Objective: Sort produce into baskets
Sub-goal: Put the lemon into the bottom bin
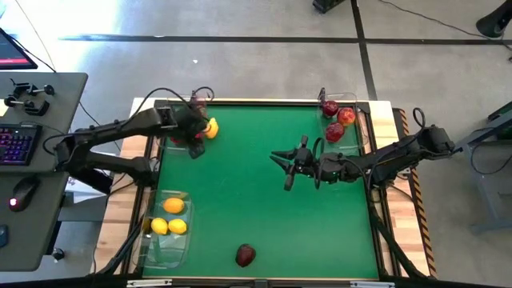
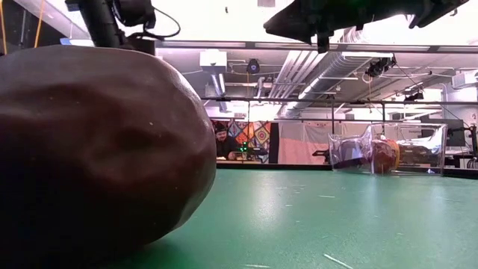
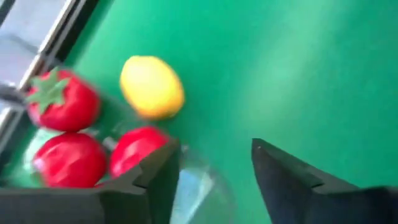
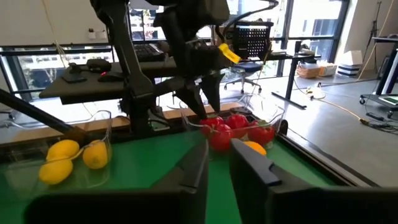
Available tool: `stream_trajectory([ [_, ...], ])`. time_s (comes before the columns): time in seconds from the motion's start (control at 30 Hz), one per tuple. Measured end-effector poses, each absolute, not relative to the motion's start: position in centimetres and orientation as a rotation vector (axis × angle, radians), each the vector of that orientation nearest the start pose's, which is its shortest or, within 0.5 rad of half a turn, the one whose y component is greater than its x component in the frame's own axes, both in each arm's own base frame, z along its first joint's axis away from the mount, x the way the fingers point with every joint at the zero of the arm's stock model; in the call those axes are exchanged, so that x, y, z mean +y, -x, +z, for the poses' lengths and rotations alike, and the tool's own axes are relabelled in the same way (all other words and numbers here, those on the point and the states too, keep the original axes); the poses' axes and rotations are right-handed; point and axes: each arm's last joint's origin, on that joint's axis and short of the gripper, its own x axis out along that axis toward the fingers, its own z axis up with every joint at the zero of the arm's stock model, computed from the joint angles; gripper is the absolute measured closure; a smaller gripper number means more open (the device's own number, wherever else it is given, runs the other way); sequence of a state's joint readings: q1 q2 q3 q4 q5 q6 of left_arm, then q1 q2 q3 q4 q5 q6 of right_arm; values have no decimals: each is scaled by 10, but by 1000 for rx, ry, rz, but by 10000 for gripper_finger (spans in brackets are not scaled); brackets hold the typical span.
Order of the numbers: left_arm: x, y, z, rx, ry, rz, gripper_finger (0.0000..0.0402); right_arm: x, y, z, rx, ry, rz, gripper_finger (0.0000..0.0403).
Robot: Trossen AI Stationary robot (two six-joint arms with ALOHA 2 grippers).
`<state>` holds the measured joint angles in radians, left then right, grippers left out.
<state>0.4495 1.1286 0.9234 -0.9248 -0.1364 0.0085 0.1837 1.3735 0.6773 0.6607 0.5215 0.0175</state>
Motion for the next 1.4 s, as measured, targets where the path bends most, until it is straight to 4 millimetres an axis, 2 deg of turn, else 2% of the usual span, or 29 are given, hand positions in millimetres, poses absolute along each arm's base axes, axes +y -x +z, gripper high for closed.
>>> stream_trajectory([
  [0.23,73,-207,252,1108,201,469,299,38,-285,247,41,8,-338,392],
  [0.33,70,-220,246,1121,203,452,336,38,-285,247,42,20,-338,401],
  [0.43,70,-236,249,1129,195,435,370,38,-285,247,42,20,-338,401],
  [0.53,74,-252,252,1149,194,431,391,38,-285,247,43,24,-338,401],
  [0.63,78,-267,248,1217,194,428,391,38,-285,247,49,26,-338,401],
  [0.8,91,-286,224,1364,204,448,345,38,-285,244,75,35,-337,401],
  [0.93,98,-298,205,1441,223,469,281,38,-285,243,91,41,-337,401],
  [1.07,101,-309,197,1497,113,561,212,38,-285,242,91,41,-337,401],
  [1.23,102,-313,187,1536,15,693,144,38,-285,242,91,41,-337,401],
  [1.4,107,-312,172,1598,0,782,112,38,-285,243,91,41,-334,401],
])
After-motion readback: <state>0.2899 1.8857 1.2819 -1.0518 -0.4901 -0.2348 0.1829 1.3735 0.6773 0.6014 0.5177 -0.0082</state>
